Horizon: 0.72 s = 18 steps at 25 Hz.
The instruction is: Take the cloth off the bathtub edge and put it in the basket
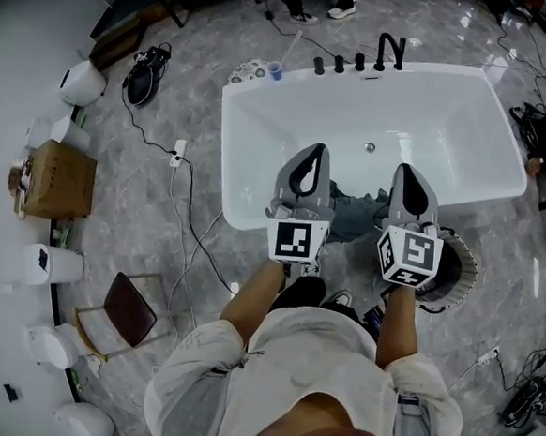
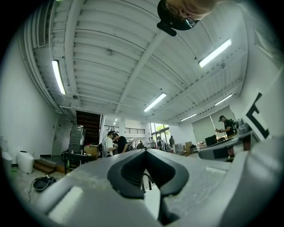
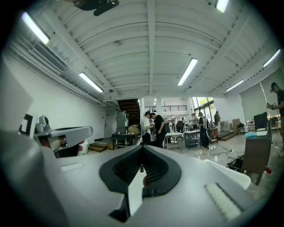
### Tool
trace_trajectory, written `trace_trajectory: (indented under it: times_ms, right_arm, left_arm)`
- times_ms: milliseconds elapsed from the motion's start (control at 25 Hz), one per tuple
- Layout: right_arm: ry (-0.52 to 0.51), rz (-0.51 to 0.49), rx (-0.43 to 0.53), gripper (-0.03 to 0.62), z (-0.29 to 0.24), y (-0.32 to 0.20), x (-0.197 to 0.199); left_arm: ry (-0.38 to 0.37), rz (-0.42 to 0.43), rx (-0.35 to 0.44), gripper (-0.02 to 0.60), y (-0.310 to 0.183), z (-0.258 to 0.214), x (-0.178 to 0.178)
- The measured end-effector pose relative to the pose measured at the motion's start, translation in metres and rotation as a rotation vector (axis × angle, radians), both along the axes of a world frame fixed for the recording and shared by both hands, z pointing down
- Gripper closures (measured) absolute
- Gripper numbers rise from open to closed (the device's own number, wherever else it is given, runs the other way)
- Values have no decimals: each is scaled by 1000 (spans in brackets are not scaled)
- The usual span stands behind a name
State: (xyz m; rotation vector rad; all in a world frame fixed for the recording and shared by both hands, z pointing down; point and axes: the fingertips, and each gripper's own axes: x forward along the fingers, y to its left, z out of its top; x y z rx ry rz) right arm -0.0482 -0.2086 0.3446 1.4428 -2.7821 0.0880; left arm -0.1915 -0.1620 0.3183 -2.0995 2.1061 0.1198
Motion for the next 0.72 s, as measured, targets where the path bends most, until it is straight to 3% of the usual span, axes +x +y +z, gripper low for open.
trace_trajectory:
  times_ms: [200,400,520,720]
  right_arm:
    - [63,6,-21,592,21,-30,-35]
    - [123,6,-118,592,75,-54,-56]
    - [142,4,-186,591,112,-63,-70]
    - [198,4,-326,591,182,-56,-77]
  left_arm:
    - [28,-12,-13,580,-30,14,-37]
    - [16,-10,-75,580,-54,41,-61]
    - [54,19,-90,580,-63,61,-74]
    - [62,45,-120,580,-61,104,-82]
